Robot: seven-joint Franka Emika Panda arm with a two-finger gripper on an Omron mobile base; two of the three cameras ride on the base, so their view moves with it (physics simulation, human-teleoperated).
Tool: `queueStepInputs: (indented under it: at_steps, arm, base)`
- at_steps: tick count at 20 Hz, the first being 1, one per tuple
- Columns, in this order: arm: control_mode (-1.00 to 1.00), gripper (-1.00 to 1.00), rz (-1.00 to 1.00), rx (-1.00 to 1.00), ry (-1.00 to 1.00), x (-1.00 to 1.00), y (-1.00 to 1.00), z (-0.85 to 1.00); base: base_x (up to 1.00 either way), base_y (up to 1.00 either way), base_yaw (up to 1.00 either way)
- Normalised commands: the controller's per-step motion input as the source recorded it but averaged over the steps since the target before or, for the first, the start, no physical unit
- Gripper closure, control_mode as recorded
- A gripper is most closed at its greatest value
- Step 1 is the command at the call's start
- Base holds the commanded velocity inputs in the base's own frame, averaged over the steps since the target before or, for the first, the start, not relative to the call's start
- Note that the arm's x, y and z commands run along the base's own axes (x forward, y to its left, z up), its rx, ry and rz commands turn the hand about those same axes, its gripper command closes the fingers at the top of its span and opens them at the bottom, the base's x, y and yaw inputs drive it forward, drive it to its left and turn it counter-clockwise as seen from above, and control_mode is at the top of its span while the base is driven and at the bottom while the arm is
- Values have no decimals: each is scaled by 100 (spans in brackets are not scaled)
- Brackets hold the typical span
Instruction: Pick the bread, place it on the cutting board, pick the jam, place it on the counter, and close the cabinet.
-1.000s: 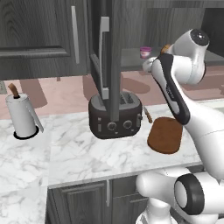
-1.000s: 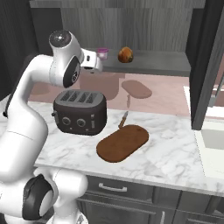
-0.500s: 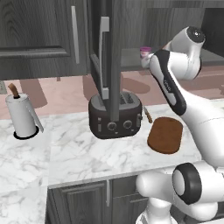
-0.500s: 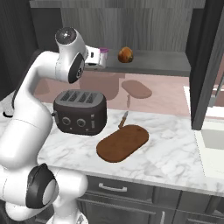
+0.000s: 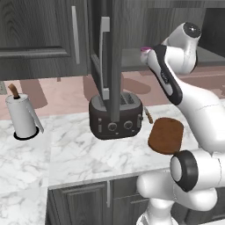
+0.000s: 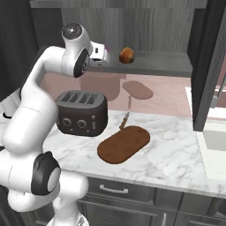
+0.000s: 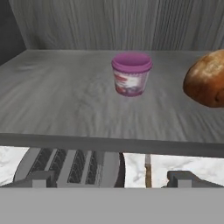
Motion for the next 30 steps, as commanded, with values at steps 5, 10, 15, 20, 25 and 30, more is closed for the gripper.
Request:
queueStepInputs:
  at_steps: [5, 10, 15, 20, 25, 30]
  arm:
    - [-100, -100, 0, 0, 0, 30, -3, 0]
    - [-100, -100, 0, 0, 0, 30, -4, 0]
    - [-100, -100, 0, 0, 0, 32, -5, 0]
    - [-100, -100, 0, 0, 0, 30, -4, 0]
    - [-100, -100, 0, 0, 0, 32, -2, 0]
    - [-100, -100, 0, 0, 0, 27, 0, 0]
  base:
    - [0, 0, 0]
    - [0, 0, 0]
    - [0, 0, 0]
    - [0, 0, 0]
    - [0, 0, 0]
    - [0, 0, 0]
